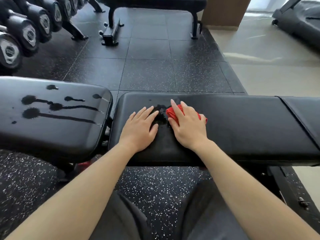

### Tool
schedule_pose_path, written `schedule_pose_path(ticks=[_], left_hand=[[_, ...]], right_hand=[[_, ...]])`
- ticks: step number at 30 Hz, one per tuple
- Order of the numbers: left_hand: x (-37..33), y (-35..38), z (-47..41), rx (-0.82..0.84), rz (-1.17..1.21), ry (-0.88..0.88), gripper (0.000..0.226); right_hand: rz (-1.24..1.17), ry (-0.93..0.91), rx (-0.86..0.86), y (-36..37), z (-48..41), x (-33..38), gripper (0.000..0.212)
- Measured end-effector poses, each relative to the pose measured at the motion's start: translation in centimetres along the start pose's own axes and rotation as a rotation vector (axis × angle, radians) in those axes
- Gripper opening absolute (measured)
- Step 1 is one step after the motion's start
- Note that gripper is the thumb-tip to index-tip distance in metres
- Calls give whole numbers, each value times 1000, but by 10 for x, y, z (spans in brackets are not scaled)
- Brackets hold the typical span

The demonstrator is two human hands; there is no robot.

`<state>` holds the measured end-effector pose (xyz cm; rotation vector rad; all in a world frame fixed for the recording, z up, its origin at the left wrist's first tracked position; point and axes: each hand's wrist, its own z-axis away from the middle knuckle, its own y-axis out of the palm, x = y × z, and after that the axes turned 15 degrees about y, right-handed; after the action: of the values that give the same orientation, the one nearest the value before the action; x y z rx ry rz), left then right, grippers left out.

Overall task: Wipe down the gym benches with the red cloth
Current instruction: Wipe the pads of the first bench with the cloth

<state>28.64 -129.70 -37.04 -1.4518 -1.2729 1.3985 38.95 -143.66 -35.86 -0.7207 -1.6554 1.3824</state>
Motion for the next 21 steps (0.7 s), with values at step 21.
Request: schedule_pose_path(ticks=[21], left_hand=[[1,-2,-6,-69,-1,-1,59]], right_hand=[[-10,-263,2,7,-7,-13,67]])
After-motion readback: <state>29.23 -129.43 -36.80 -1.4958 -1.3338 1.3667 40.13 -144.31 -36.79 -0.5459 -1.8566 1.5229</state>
